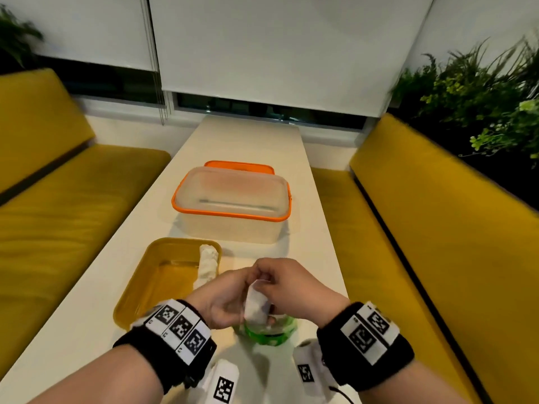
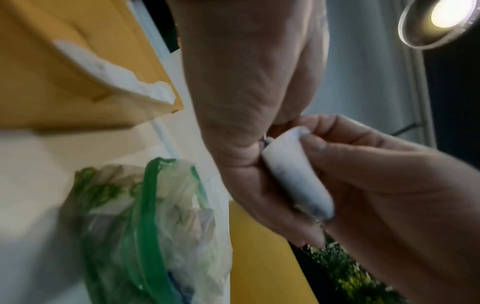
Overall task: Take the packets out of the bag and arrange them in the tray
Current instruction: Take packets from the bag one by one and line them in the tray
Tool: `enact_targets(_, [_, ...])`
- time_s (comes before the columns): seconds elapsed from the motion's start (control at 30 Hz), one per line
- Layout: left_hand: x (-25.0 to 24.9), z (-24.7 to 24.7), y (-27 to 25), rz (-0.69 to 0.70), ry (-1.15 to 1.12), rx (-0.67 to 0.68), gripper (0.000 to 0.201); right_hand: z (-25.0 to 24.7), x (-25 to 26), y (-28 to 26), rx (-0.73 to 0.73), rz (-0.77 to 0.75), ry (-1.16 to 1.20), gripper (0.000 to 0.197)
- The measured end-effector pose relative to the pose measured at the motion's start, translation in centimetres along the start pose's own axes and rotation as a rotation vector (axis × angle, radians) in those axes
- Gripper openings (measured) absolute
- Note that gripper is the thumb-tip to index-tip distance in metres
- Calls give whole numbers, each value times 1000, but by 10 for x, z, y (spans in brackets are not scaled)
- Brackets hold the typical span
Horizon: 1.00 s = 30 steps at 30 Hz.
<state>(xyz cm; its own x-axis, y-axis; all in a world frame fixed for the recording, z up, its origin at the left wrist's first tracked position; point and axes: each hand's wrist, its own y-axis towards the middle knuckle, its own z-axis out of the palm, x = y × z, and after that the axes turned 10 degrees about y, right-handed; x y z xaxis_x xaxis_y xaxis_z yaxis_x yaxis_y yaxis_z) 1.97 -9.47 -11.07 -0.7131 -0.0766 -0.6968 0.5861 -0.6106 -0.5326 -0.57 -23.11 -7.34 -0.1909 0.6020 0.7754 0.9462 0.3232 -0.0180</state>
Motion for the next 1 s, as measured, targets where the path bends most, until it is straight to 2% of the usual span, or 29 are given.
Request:
enact_targets(0.07, [3,2,0,3,-90,80,53,4,-9,6,-7,-19,-73,13])
enact_targets(0.13, [7,-2,2,60,-149,88,51,8,-18,11,-45,-61,-105,14])
enact_targets(0.2, [12,-9,3,120,-207,18,31,8,-30,15,-158,-65,-42,17])
enact_targets(0.27, [14,-19,5,154,-268,-111,38,4,-47,13,-268,-4,-2,14])
enact_targets(0.33, [11,-26,2,185,-295,-193,40,3,-67,7,-196,71,-114,13])
enact_targets(0.43, [8,-32,3,206,-304,-280,39,18,-81,-5,65,173,-434,34])
enact_targets(0.47, [8,-32,5,212,-305,-292,38,25,-83,-8,87,167,-513,37])
enact_targets(0.53, [10,-28,6,222,-294,-297,36,35,-83,-9,43,134,-580,32])
enact_targets(0.67, [15,-24,5,229,-262,-290,30,40,-83,-10,-51,177,-406,18])
enact_targets(0.77, [12,-18,3,162,-251,-272,14,34,-83,-12,-129,235,-156,9])
enact_targets(0.83, [11,-16,2,135,-248,-259,22,27,-82,-13,-186,264,62,9])
enact_targets(1.0, [12,-21,11,189,-176,-235,27,12,-62,-12,-309,261,396,15])
